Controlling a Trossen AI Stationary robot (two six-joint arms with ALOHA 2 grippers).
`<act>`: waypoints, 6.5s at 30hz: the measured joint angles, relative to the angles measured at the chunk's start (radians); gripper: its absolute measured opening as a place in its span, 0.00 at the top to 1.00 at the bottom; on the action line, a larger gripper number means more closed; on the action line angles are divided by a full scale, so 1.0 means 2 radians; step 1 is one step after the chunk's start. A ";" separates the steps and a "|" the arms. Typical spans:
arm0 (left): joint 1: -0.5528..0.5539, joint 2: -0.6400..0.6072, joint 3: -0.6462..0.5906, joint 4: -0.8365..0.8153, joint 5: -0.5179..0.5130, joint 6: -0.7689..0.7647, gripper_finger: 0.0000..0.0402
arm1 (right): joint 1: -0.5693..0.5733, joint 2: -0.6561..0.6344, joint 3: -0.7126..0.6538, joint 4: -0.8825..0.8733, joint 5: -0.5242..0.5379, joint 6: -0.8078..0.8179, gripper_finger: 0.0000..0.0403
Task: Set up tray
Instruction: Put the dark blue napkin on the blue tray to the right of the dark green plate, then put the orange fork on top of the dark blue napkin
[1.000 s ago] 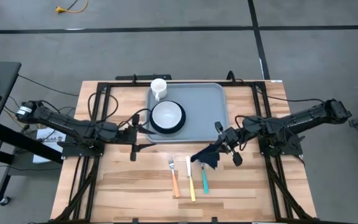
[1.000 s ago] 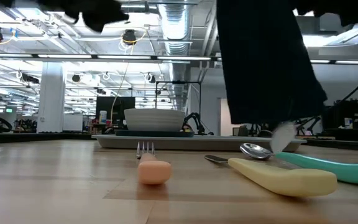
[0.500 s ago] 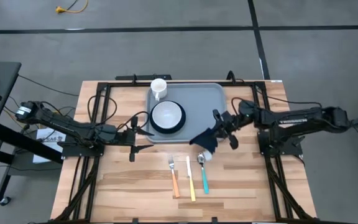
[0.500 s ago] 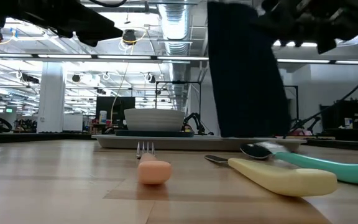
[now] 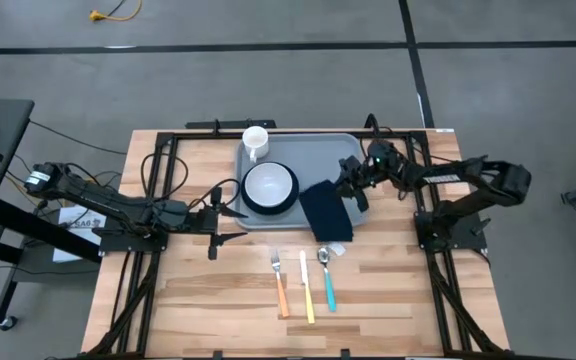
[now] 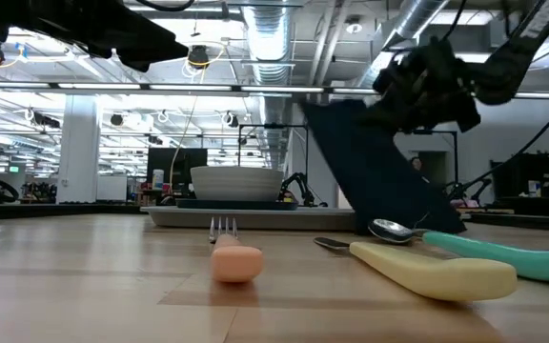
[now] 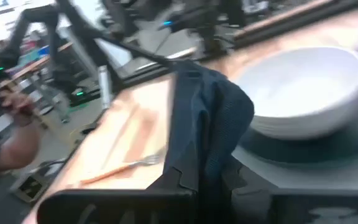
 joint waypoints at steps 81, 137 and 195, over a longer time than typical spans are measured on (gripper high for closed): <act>0.000 0.000 0.000 -0.031 0.000 -0.011 0.52 | -0.094 0.190 0.078 -0.032 0.232 0.065 0.80; 0.000 0.006 0.001 0.082 0.091 -0.061 0.52 | 0.131 -0.220 -0.035 -0.206 0.342 -0.005 0.80; 0.046 0.092 0.000 0.051 0.307 0.012 0.52 | 0.483 0.030 0.072 -0.089 0.640 0.194 0.80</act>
